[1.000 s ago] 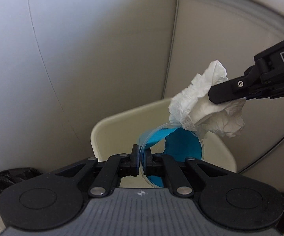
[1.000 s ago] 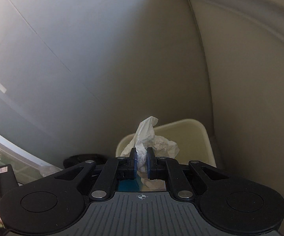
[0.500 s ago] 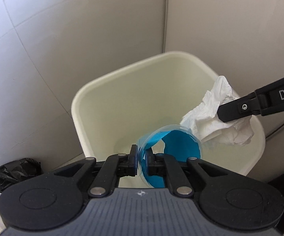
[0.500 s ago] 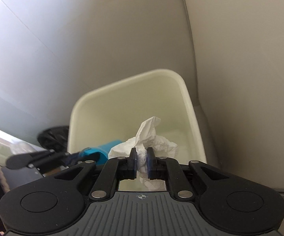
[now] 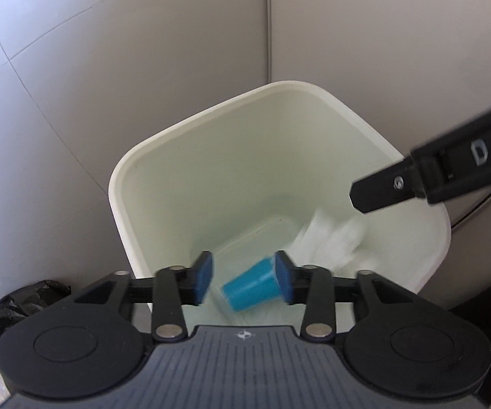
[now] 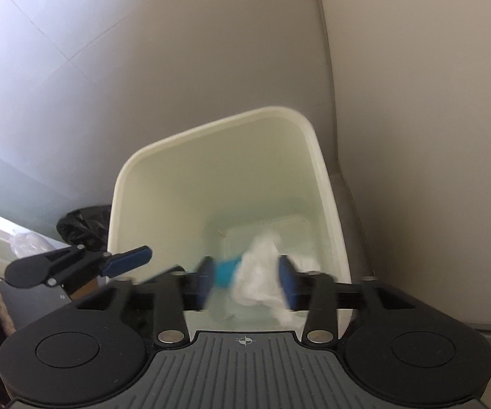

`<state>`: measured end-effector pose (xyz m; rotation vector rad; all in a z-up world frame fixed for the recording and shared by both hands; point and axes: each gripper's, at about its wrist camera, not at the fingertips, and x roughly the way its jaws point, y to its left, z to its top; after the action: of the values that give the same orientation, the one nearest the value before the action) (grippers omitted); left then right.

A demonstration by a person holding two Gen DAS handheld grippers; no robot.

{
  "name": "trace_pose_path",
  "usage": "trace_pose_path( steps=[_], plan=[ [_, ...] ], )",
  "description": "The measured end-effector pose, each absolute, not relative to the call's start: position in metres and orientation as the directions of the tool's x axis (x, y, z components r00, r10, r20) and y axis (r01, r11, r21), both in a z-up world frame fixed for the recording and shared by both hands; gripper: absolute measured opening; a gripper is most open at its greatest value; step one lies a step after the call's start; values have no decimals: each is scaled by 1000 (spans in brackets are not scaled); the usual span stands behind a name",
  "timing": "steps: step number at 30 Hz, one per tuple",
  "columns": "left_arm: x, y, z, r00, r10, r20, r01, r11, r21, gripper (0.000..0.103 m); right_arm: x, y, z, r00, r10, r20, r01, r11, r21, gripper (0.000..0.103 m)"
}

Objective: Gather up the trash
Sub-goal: 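Open the left tool dropping the cup while the right tool drops the tissue, then grasp the cabbage leaf with the left tool while the right tool grasps the green wrapper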

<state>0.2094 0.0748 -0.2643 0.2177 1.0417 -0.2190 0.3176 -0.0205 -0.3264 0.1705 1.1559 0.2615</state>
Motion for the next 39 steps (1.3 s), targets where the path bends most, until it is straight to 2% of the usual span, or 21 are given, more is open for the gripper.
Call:
trace_pose_path(
  steps=[3, 12, 14, 17, 19, 24, 27, 30, 31, 39],
  plan=[
    [208, 71, -259, 491, -79, -868, 282, 957, 72, 45, 316, -19, -322, 380, 296, -877, -118, 955, 271, 48],
    [194, 75, -220, 552, -117, -825, 243, 970, 26, 71, 305, -24, -273, 412, 329, -850, -148, 944, 294, 48],
    [189, 77, -207, 570, -124, -812, 232, 972, 15, 73, 301, -26, -254, 432, 341, -835, -163, 940, 300, 52],
    [180, 76, -189, 593, -128, -795, 217, 976, 4, 84, 292, -30, -226, 463, 360, -810, -186, 933, 309, 62],
    [179, 72, -178, 597, -119, -793, 206, 978, 8, 96, 286, -31, -208, 474, 375, -797, -203, 927, 315, 66],
    [182, 70, -152, 607, -111, -787, 174, 985, -5, 101, 268, -39, -160, 533, 396, -748, -253, 918, 305, 78],
    [185, 66, -131, 624, -144, -768, 165, 985, -51, 102, 259, -57, -124, 602, 357, -714, -253, 934, 253, 79],
    [192, 58, -110, 643, -176, -745, 162, 983, -92, 102, 253, -82, -91, 664, 329, -671, -237, 944, 228, 86],
    [194, 52, -102, 653, -187, -734, 165, 981, -102, 102, 252, -90, -83, 682, 319, -658, -228, 948, 224, 91],
    [209, 7, -73, 712, -244, -658, 251, 964, -85, 102, 245, -156, -44, 787, 197, -585, -129, 979, 157, 95]
  ],
)
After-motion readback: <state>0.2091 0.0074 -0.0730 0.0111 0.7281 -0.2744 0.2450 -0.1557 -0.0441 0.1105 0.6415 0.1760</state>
